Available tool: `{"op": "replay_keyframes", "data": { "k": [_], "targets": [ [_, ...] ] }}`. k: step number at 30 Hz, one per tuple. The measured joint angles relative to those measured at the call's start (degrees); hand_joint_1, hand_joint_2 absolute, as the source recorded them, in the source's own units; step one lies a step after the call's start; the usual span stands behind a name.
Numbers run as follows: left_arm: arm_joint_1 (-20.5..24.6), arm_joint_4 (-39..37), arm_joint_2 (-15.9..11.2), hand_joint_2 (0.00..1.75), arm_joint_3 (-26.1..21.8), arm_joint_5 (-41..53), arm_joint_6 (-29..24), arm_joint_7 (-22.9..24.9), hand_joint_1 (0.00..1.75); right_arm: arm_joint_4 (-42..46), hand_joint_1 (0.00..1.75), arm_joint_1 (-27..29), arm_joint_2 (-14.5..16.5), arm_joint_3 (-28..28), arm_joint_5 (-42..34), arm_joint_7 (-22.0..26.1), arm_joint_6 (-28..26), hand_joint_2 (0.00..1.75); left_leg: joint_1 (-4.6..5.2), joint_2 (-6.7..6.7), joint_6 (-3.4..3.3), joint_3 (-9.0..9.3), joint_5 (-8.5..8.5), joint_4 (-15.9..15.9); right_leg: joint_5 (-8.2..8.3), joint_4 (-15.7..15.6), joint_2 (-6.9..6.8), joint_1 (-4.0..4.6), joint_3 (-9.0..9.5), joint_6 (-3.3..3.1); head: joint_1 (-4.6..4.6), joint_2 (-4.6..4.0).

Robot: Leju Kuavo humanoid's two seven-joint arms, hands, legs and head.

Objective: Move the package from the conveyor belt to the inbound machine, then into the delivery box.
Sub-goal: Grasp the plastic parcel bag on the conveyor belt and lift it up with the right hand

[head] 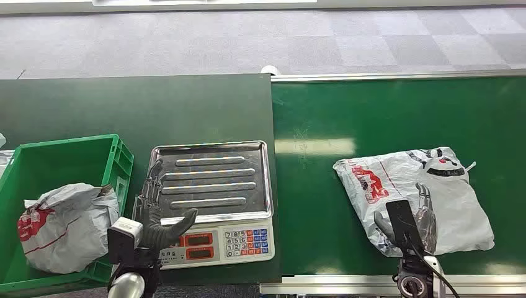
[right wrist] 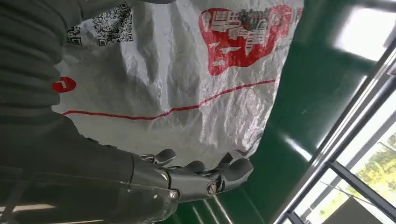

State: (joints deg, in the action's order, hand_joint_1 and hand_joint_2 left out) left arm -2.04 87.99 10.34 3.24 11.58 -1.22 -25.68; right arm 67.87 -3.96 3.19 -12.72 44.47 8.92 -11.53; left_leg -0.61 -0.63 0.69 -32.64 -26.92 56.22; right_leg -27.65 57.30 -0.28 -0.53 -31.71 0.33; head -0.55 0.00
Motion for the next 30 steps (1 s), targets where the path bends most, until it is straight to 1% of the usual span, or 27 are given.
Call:
{"op": "replay_keyframes", "data": {
  "k": [2, 8, 10, 18, 27, 28, 30],
  "targets": [
    [-0.07, 0.01, 0.0, 1.75, -0.01, 0.0, 0.0, 0.1, 0.0, -0.65, 0.0, -0.17, 0.0, -0.26, 1.22, -1.72, 0.41, 1.75, 0.0, 0.01, 0.0, 0.0, 0.0, 0.0, 0.0, 0.0, 0.0, 0.0, 0.0, 0.0, 0.0, 0.0],
    [-0.22, 0.02, 0.0, 1.75, -0.09, 0.28, -0.06, 0.86, 0.0, -3.96, 0.0, -0.66, -0.36, -1.12, 8.47, -10.8, 2.59, 1.75, 0.0, 0.0, 0.0, 0.0, 0.0, 0.0, 0.0, 0.0, 0.0, 0.0, 0.0, 0.0, 0.01, 0.0],
    [-0.22, 0.02, 0.0, 1.75, -0.08, 0.4, -0.07, 1.02, 0.0, -4.6, 0.0, -0.65, -0.43, -1.23, 9.82, -12.4, 3.0, 1.75, 0.0, 0.0, 0.0, 0.0, 0.0, 0.0, 0.0, 0.0, 0.0, -0.01, 0.0, 0.0, 0.0, 0.0],
    [-0.36, 0.03, 0.0, 1.75, -0.06, 0.59, -0.41, 1.39, 0.0, -6.1, 0.0, -0.66, -0.42, -1.62, 10.77, -13.97, 4.23, 1.75, 0.0, 0.0, 0.0, 0.0, 0.0, 0.0, 0.0, 0.0, 0.0, 0.0, 0.0, 0.0, 0.0, 0.0],
    [-0.73, 0.03, 0.0, 1.75, -0.02, 0.59, -0.55, 1.44, 0.0, -7.2, 0.0, -0.76, -0.42, -1.68, 10.24, -13.98, 5.27, 1.75, 0.0, 0.01, 0.0, 0.0, 0.0, 0.0, 0.0, 0.0, 0.0, 0.0, 0.01, 0.0, 0.0, 0.0],
    [-0.74, 0.03, 0.0, 1.75, -0.02, 0.59, -0.55, 1.44, 0.0, -7.27, 0.06, -0.77, -0.41, -1.68, 10.21, -13.95, 5.31, 1.75, 0.0, 0.01, 0.0, 0.0, 0.0, 0.0, 0.0, 0.0, 0.0, 0.0, 0.01, 0.0, 0.0, 0.0],
    [-0.76, 0.03, 0.0, 1.75, -0.01, 0.59, -0.56, 1.44, 0.0, -7.42, 0.83, -0.79, -0.4, -1.68, 9.75, -13.58, 5.43, 1.75, 0.0, 0.01, 0.0, 0.0, 0.0, 0.0, 0.0, 0.0, 0.0, 0.0, 0.01, 0.0, 0.0, 0.0]
  ]
}}
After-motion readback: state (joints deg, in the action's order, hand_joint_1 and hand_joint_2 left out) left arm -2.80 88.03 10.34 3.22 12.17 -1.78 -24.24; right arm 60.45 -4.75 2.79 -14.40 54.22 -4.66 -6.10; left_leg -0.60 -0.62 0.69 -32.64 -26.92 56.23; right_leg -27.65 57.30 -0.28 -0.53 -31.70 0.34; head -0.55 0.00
